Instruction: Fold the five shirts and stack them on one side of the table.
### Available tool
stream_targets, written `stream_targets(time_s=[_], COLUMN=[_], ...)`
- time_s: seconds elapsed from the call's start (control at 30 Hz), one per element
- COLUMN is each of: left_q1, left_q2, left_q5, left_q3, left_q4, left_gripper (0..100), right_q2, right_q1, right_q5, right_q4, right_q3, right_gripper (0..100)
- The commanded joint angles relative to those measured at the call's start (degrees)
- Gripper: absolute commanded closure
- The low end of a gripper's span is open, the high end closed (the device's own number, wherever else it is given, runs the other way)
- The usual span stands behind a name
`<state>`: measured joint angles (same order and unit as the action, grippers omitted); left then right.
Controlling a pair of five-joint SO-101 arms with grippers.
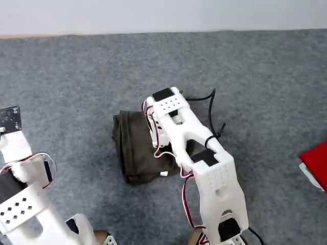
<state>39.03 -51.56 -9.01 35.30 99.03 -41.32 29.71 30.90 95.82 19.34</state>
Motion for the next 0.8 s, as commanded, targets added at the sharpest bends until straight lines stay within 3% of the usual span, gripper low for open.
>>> stream_targets(time_s=[0.0, 0.13, 0.37, 0.53, 0.77], left_q1=[-0.1, -0.1, -0.1, -0.1, -0.1], left_q2=[-1.1, -1.1, -1.1, -1.1, -1.1], left_q5=[-0.1, -0.1, -0.1, -0.1, -0.1], left_q3=[-0.2, -0.2, -0.2, -0.2, -0.2], left_q4=[0.5, 0.5, 0.5, 0.5, 0.5], left_gripper=[100, 100, 100, 100, 100], right_q2=[-2.4, -2.4, 2.9, 8.7, 10.5], right_q1=[-0.6, -5.0, -17.3, -26.4, -37.2], right_q5=[-1.6, -2.2, -10.3, -22.1, -43.7], right_q4=[1.9, 6.5, 7.0, 6.3, -3.4], right_q3=[3.1, 6.7, 7.0, 7.4, 7.4], right_gripper=[99.0, 99.0, 99.0, 98.9, 98.9])
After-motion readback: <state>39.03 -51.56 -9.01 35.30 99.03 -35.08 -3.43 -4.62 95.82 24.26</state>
